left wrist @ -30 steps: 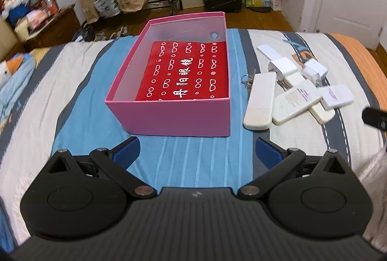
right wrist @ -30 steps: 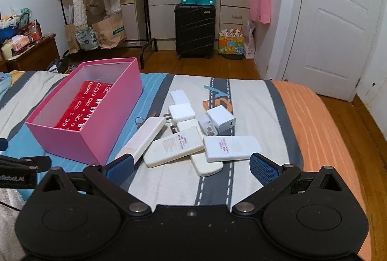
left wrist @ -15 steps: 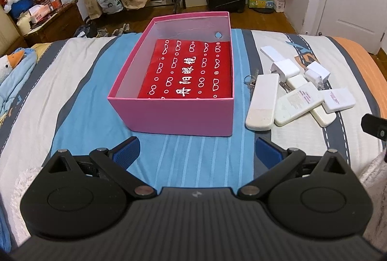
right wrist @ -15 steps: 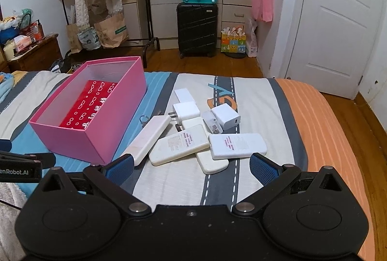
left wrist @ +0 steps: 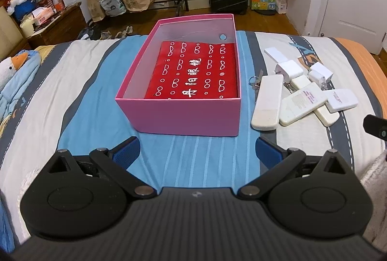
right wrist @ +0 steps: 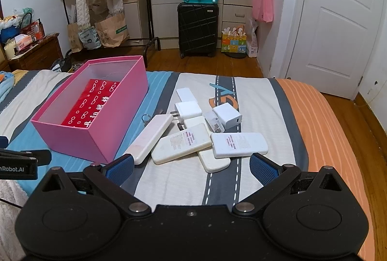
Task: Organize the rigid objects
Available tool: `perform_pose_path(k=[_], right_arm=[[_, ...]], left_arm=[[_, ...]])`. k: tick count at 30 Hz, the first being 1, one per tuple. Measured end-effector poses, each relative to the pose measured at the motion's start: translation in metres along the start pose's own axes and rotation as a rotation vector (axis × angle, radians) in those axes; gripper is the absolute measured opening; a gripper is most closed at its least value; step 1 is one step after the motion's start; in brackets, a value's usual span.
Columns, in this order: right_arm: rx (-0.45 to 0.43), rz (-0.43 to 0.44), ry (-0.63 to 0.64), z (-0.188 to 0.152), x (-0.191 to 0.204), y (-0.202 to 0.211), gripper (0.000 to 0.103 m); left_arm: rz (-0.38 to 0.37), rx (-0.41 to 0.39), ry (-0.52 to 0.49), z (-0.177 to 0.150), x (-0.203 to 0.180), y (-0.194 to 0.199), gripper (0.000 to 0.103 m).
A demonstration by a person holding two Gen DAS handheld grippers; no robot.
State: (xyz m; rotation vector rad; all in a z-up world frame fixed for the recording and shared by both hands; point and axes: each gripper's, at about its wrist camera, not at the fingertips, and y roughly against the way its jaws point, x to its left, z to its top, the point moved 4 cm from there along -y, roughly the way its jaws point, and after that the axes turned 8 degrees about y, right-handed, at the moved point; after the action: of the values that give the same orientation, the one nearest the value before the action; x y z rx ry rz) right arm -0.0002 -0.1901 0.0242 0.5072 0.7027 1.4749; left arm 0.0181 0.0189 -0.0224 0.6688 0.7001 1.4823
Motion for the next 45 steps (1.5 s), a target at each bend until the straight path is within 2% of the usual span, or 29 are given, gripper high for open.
perform_pose_path(k=[14,19,25,28,31,33,36,40,45], right_arm=[[-0.002,0.01,-0.001,-0.005,0.003,-0.001,0.103],[0.01,0.01,-0.011,-0.009,0.001,-0.005,0.103],[-0.029,0.03,-0.001,-0.002,0.004,0.007,0.103],[-0.086,0.068,0.004,0.003,0.003,0.013,0.103],[-0.24,0.138,0.009,0.008,-0.006,0.02,0.103],[-0.276,0.182,-0.02,0.014,-0.015,0.017,0.103],[-0.216,0.242,-0.046,0.029,-0.027,0.0,0.103],[-0.13,0.319,-0.126,0.052,-0.045,-0.027,0.103],[0.007,0.395,-0.234,0.068,-0.043,-0.071,0.103]], left_arm=[[0.001,0.0,-0.003,-0.001,-0.001,0.001,0.103],[-0.022,-0.008,-0.007,-0.002,-0.002,0.004,0.103],[-0.018,-0.026,-0.036,-0.001,-0.005,0.014,0.103],[-0.047,-0.028,-0.062,0.005,-0.006,0.019,0.103],[-0.113,-0.045,-0.081,0.017,-0.002,0.029,0.103],[-0.144,-0.07,-0.097,0.03,0.004,0.035,0.103],[-0.169,-0.073,-0.122,0.058,0.015,0.041,0.103],[-0.276,-0.017,-0.068,0.097,0.038,0.039,0.101],[-0.221,0.018,-0.096,0.14,0.059,0.011,0.1]])
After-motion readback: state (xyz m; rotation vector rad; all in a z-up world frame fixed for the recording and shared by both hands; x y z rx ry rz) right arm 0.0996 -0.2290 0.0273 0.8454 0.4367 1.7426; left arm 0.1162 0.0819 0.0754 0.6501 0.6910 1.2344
